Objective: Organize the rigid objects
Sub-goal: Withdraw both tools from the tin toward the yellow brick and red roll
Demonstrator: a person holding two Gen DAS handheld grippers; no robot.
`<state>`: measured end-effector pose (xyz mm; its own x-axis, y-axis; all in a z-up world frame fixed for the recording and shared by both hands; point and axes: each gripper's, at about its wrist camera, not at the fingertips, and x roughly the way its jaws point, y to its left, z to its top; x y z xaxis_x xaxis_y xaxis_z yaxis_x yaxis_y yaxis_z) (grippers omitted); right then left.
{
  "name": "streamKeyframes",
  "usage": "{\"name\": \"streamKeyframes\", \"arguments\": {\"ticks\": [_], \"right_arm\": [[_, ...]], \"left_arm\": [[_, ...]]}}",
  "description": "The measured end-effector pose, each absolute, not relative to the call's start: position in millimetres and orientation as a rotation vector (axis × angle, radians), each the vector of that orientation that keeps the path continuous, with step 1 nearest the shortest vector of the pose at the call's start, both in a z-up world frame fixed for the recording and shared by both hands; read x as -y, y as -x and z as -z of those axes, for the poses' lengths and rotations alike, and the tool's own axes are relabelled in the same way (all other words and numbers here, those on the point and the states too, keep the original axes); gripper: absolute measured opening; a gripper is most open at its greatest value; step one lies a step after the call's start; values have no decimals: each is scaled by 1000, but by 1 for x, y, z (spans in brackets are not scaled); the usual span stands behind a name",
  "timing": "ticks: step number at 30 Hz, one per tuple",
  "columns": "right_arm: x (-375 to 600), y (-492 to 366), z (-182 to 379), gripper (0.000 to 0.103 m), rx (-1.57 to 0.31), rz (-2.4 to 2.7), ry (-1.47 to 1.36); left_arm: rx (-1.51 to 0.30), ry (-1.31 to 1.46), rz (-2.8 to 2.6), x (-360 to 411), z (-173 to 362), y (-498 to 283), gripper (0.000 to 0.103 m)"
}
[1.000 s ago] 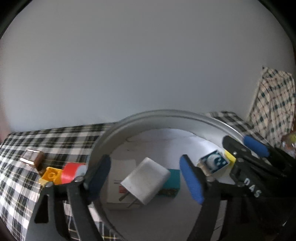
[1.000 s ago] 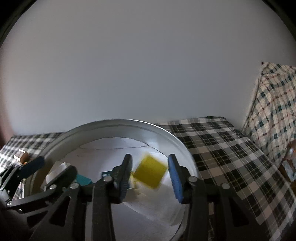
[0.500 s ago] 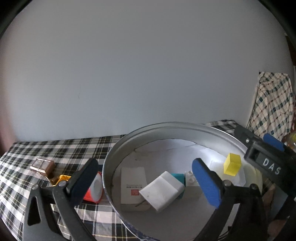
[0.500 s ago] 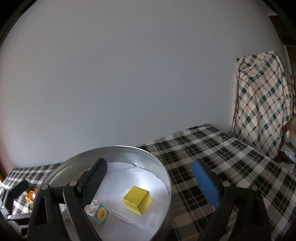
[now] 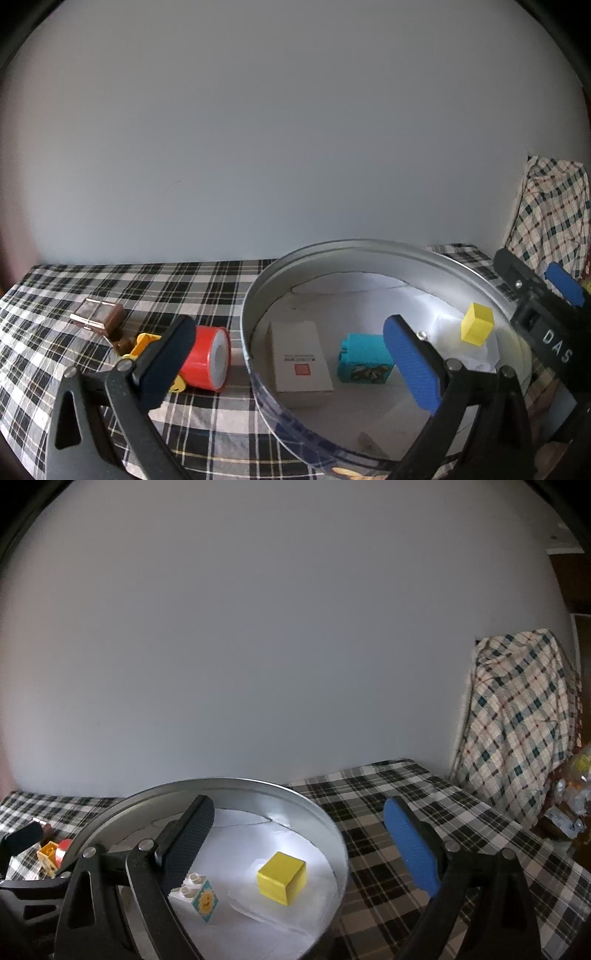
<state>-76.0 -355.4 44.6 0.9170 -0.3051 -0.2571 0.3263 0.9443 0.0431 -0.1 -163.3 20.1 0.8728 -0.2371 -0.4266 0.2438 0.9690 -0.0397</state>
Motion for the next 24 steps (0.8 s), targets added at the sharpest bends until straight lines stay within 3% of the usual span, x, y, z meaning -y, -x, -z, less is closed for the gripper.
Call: {"name": "streamKeyframes", "arguments": {"ticks": [24], "right_arm": [[333,116,-49,95,-185,403,-125]], "left_arm": [[-424,-13,248,132,-19,20,103]]}}
